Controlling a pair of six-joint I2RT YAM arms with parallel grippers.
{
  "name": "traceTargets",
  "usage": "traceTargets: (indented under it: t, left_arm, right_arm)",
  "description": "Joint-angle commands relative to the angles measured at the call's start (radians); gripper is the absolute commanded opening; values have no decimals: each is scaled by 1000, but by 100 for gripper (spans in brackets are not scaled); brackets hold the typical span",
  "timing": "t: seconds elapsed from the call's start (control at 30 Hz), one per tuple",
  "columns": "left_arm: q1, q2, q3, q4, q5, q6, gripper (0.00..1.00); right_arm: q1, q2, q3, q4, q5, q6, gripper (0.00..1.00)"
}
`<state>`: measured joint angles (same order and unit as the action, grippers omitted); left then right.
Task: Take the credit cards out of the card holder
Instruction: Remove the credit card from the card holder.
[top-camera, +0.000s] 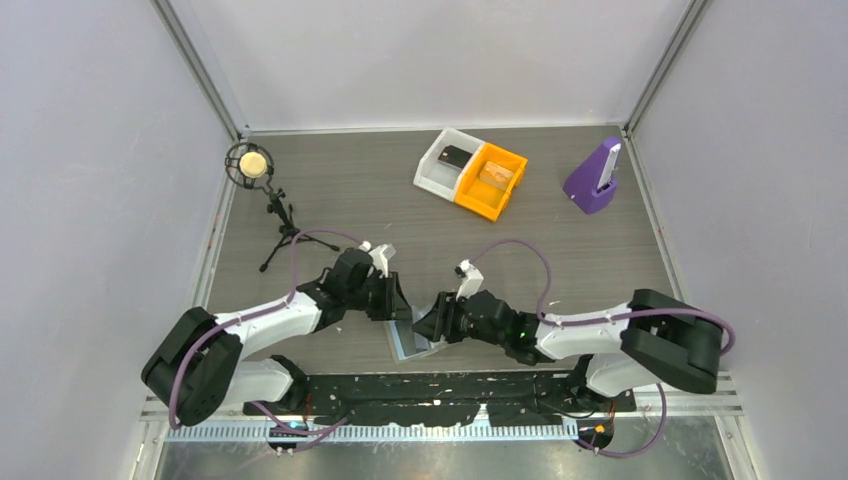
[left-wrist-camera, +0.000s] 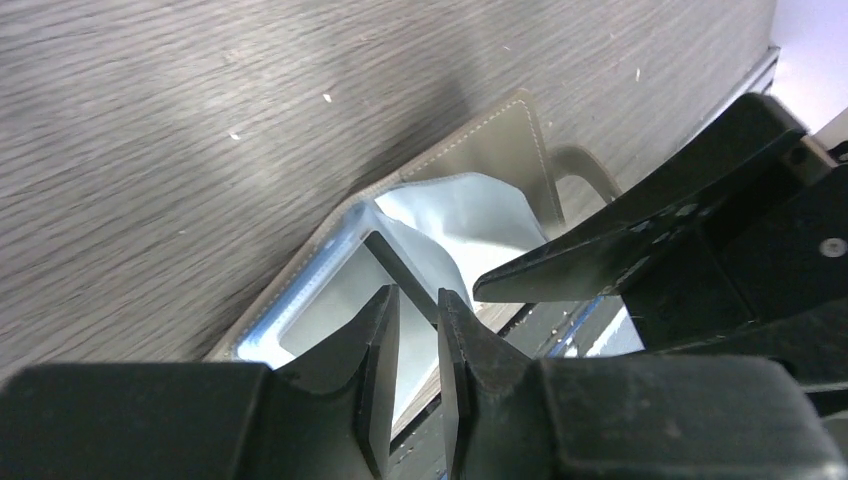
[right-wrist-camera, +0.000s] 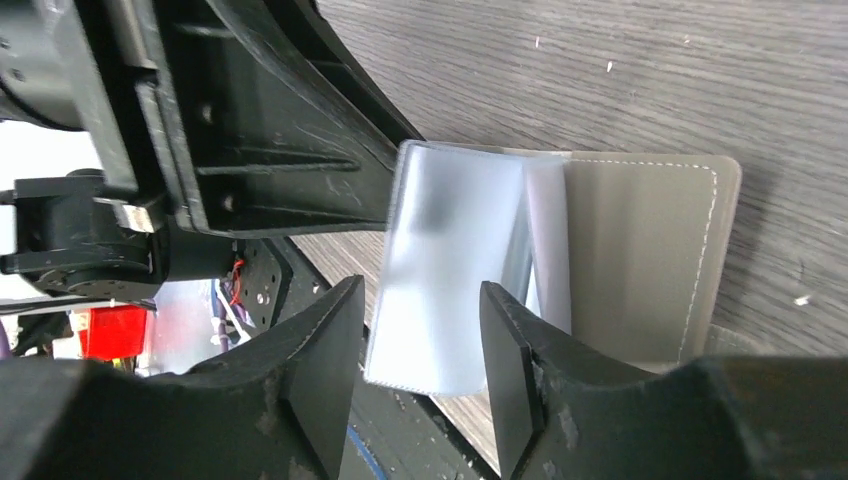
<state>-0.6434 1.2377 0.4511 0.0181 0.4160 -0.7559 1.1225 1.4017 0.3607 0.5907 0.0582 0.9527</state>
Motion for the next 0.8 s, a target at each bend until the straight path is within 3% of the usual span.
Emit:
traceTargets:
  t: [0.0,0.17,0.37,0.57,0.77]
  left_arm:
    - [-16,22,31,94,64,-9,23]
    - [-27,88,23,206,132,-47,23]
    - [-60,119,44,268,141,-75,23]
    - [-65,172,69,253,116,-71,23]
    - [-65,194,69,246,88,-72,23]
  right_arm:
    - [-3,-125,9,-115,72,-29,55]
    - [-3,-211,29,-260,128,-53,61]
    - [2,-331,41,-381,156,-79,59]
    - [41,-454,66,-451,192,-116,43]
    - [90,-378,90,-402,183,-119,33]
